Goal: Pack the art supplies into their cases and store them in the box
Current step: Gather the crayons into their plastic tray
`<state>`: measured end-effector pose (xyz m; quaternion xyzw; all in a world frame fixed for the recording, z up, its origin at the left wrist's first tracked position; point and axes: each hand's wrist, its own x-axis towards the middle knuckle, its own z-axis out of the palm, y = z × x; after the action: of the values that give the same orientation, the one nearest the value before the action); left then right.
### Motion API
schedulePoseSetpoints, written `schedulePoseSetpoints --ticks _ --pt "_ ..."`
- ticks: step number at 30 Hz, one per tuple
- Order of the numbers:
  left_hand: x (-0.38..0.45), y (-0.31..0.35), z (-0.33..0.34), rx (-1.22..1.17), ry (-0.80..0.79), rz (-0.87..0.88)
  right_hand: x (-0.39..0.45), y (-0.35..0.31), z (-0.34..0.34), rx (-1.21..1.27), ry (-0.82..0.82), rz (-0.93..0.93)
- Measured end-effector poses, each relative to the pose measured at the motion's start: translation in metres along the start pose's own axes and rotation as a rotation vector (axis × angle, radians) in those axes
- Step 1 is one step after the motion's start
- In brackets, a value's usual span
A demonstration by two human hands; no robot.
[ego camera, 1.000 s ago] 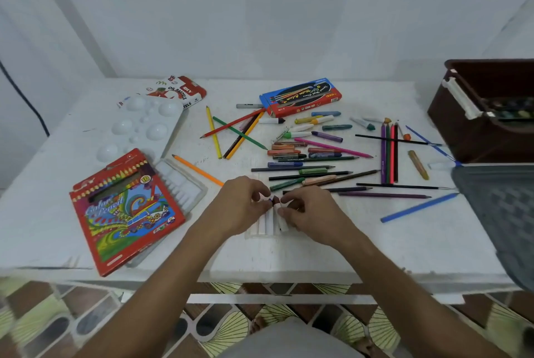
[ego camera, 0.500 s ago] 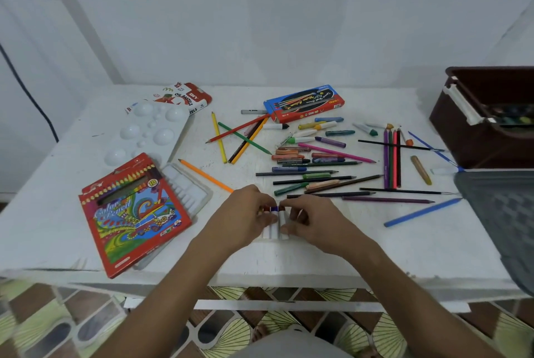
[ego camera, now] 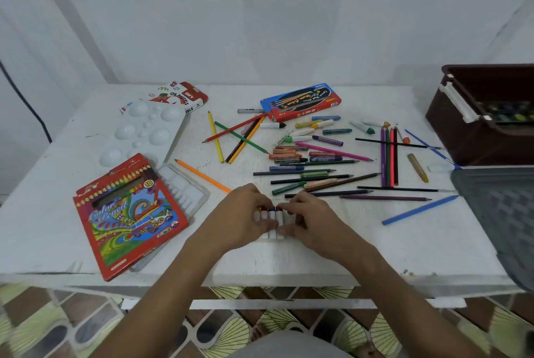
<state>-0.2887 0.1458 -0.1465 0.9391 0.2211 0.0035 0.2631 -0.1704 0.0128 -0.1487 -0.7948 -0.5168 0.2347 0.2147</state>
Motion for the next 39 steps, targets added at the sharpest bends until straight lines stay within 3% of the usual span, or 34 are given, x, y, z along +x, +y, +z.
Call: schedulePoseSetpoints --ticks 10,16,27,33,39 --pt "0.003 -0.003 0.004 0.022 -0.004 0.007 -0.001 -0.004 -0.001 -0.123 -0.092 -0.003" --pt "0.010 -0.005 -0.009 -0.032 -0.050 -0.023 0.004 -0.003 -0.014 -0.051 -0.076 0.028" --pt "0.130 -0.023 -0.060 0.056 0.191 -0.039 0.095 0.038 -0.085 -0.005 0.285 0.058" --pt "0.182 -0.023 -0.057 0.194 0.174 0.020 0.136 0.053 -0.088 -0.085 0.210 0.104" --pt "0.196 -0.019 -0.043 0.317 0.107 -0.049 0.150 0.051 -0.089 -0.285 0.097 0.053"
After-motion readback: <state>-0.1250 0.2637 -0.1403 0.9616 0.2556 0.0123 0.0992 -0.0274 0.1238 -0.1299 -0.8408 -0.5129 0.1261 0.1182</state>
